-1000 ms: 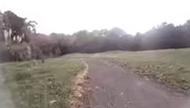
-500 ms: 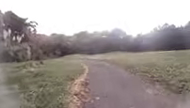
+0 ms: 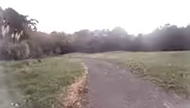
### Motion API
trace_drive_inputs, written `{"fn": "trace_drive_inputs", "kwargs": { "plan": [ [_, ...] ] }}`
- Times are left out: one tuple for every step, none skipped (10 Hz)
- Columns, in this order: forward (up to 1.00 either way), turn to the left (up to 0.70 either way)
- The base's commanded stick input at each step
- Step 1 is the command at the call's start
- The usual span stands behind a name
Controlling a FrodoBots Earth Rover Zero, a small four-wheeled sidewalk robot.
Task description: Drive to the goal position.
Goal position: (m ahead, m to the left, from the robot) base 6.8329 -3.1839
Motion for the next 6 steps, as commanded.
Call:
{"fn": "trace_drive_inputs", "kwargs": {
  "plan": [
    [0.70, 0.00],
    [0.70, 0.00],
    [0.70, 0.00],
    [0.70, 0.00],
    [0.70, 0.00],
    [0.70, 0.00]
  ]
}}
